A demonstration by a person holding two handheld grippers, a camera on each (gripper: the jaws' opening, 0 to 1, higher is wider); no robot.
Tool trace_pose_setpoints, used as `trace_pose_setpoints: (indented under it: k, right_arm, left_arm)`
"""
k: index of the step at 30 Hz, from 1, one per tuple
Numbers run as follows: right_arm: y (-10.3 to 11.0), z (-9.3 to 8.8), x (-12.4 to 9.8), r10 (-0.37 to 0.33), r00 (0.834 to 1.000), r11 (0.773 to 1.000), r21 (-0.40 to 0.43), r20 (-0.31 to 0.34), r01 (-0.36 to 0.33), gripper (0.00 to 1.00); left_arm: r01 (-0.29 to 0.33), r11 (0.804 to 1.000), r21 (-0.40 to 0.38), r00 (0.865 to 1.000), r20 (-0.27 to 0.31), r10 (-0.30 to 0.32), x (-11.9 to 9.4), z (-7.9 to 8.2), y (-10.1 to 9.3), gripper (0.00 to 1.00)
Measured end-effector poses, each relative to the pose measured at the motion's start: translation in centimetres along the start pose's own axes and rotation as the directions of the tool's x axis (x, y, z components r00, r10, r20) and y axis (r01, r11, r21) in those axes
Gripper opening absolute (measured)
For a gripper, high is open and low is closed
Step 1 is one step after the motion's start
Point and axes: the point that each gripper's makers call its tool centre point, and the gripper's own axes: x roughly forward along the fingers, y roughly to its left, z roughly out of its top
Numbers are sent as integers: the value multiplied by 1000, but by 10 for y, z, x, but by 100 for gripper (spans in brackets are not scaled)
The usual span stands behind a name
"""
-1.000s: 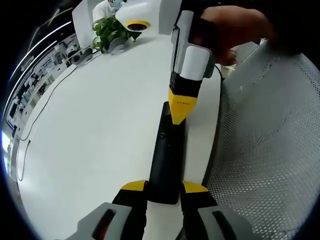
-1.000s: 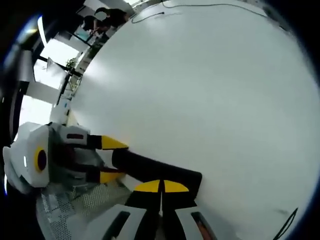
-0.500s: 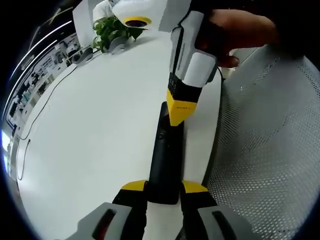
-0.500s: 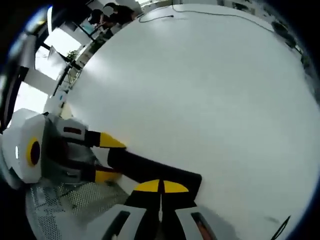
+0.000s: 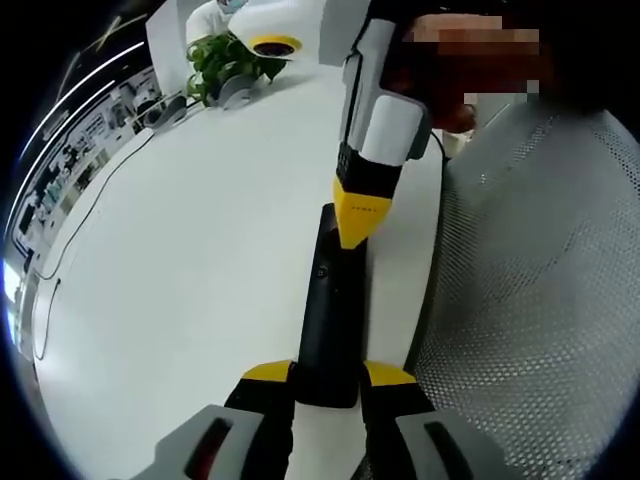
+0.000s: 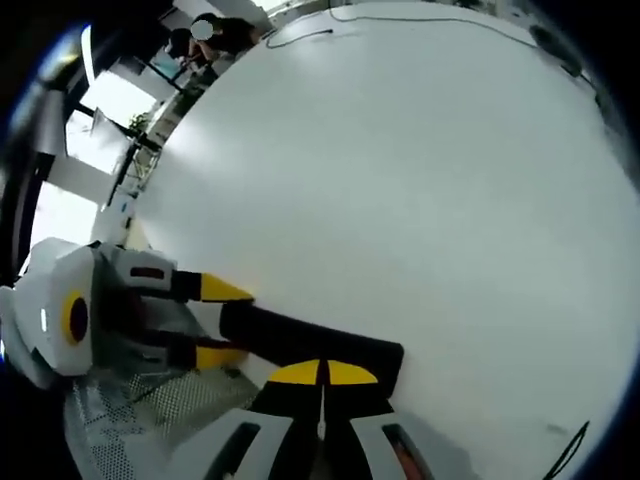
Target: Press the specified remote control buttons in sequence, fully releasing each button before pressing the next.
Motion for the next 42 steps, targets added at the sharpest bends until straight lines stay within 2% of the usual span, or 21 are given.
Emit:
trace_pose_setpoints:
  k: [2, 5, 7, 10, 18, 20, 21, 27, 31, 34, 36, 40, 42]
  right_arm:
    - [2, 2, -1, -3, 1000, 1000, -15, 17, 4, 0]
    - [-1, 5, -2, -34, 999, 995, -91, 37, 37, 0]
    - [-3, 1, -1, -44, 999, 989, -139, 21, 47, 0]
    - [-1, 2, 0, -47, 998, 989, -136, 30, 51, 0]
    - [2, 3, 1, -57, 998, 977, -202, 23, 61, 0]
    - [-2, 3, 1, -93, 995, 967, -234, 23, 95, 0]
    - [1, 4, 2, -84, 996, 965, -247, 22, 87, 0]
    - [2, 4, 4, -138, 990, 945, -299, 3, 133, 0]
    - [2, 6, 6, -170, 985, 925, -350, -33, 148, 0]
    - [0, 6, 5, -171, 984, 922, -360, -57, 139, 0]
    - [-1, 6, 5, -171, 983, 930, -339, -64, 140, 0]
    - [0, 5, 4, -175, 984, 931, -333, -46, 150, 0]
    - [-1, 5, 3, -170, 985, 943, -296, -40, 151, 0]
  left_arm:
    - [1, 1000, 2, 1000, -1, -1, 0, 0, 0, 26]
    - [3, 1000, 5, 1000, -1, -3, 0, 0, 0, 26]
    - [5, 1000, 5, 1000, -1, -5, 0, 0, 0, 26]
    - [7, 1000, 7, 1000, 0, -7, 0, 1, 0, 26]
    - [10, 1000, 12, 1000, 3, -10, 0, 1, 0, 26]
    - [10, 1000, 11, 1000, 4, -10, 0, 1, 0, 26]
    - [10, 1000, 11, 1000, 5, -10, 0, 1, 0, 26]
    - [10, 1000, 10, 1000, 3, -10, 0, 2, 0, 26]
    - [10, 1000, 10, 1000, 2, -10, 0, 2, 0, 26]
    - [11, 1000, 11, 1000, 1, -11, 1, 2, 0, 26]
    - [11, 1000, 18, 1000, 0, -11, 0, 2, 0, 26]
    - [9, 1000, 11, 1000, 2, -9, 1, 2, 1, 25]
    - [0, 1000, -14, 1000, -2, 0, 1, 3, 1, 25]
